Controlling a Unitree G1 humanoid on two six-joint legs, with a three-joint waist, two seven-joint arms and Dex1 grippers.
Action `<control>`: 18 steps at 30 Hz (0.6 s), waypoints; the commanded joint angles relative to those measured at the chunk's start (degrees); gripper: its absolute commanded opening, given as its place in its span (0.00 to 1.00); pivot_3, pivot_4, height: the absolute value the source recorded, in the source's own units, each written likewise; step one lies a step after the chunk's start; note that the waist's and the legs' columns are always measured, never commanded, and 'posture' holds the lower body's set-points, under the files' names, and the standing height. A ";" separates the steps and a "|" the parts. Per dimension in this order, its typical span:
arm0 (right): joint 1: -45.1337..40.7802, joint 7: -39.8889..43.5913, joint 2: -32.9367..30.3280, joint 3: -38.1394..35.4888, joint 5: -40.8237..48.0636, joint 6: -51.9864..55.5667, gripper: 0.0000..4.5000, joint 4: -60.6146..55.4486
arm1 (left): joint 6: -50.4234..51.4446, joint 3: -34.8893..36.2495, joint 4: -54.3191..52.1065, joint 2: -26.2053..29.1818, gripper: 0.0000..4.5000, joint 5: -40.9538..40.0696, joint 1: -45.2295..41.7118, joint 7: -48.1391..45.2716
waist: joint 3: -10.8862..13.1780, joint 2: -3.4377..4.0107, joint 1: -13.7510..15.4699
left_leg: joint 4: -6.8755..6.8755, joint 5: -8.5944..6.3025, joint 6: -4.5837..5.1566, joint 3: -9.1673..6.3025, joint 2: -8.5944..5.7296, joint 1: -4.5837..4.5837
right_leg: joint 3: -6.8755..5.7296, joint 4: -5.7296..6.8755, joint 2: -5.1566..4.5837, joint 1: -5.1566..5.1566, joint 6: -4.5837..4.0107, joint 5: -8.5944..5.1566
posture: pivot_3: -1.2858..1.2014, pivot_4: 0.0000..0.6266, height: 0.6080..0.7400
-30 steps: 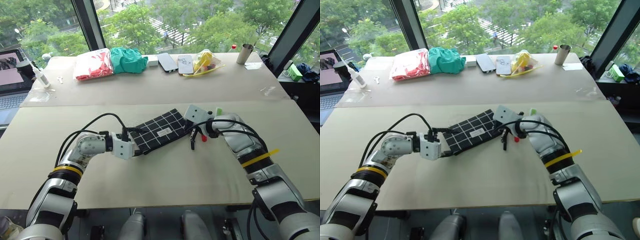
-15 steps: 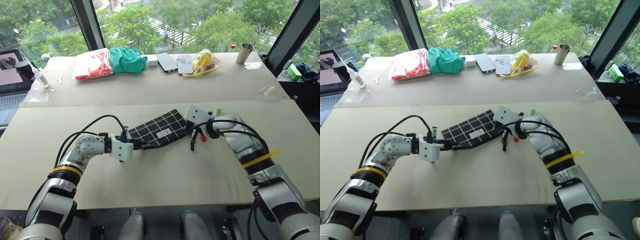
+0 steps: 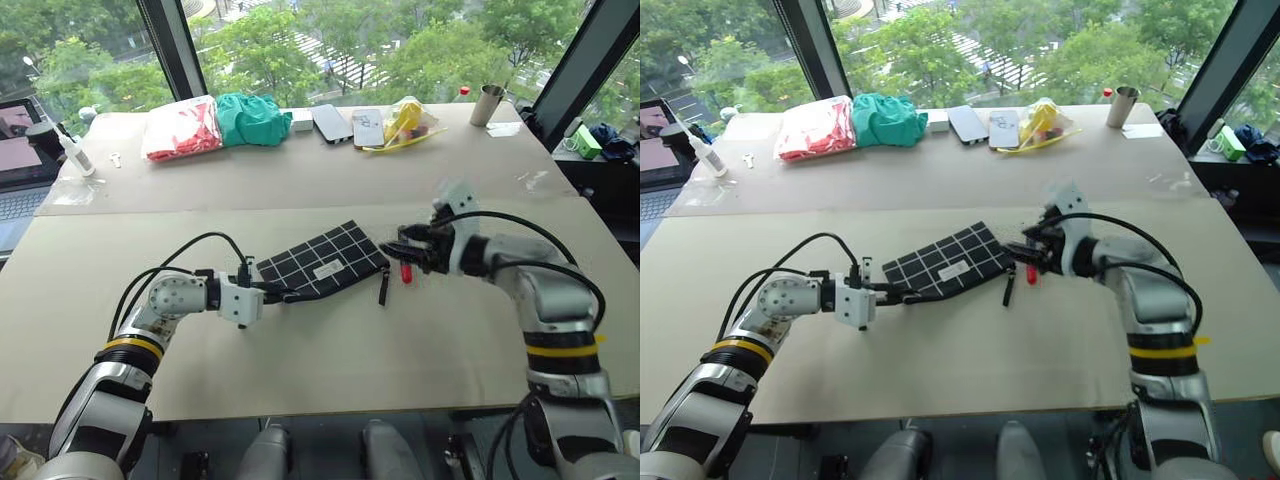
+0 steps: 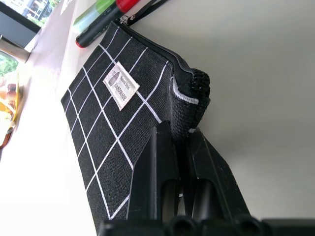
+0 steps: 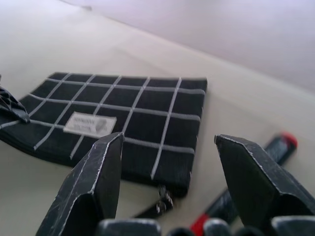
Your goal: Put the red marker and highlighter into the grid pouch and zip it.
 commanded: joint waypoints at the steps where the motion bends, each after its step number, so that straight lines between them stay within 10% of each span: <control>1: 4.33 -1.92 -4.22 -5.65 4.81 7.53 0.70 -11.91 | 2.68 1.22 -3.82 0.99 0.00 -4.00 2.70 -1.32 | 0.00 0.01 -0.21 | -0.01 0.00 0.01 0.01 0.01 0.01 | 0.02 0.00 0.00 -0.01 0.00 0.00 | 0.52 0.24 1.00; 18: 9.23 -19.37 5.81 3.17 5.68 19.45 0.70 -20.09 | 9.18 2.91 -12.07 0.91 0.00 -8.21 6.87 -2.65 | 0.00 0.01 0.17 | 0.01 0.01 0.00 -0.01 0.02 0.06 | 0.01 -0.26 0.04 0.05 0.01 0.00 | 0.52 0.24 1.00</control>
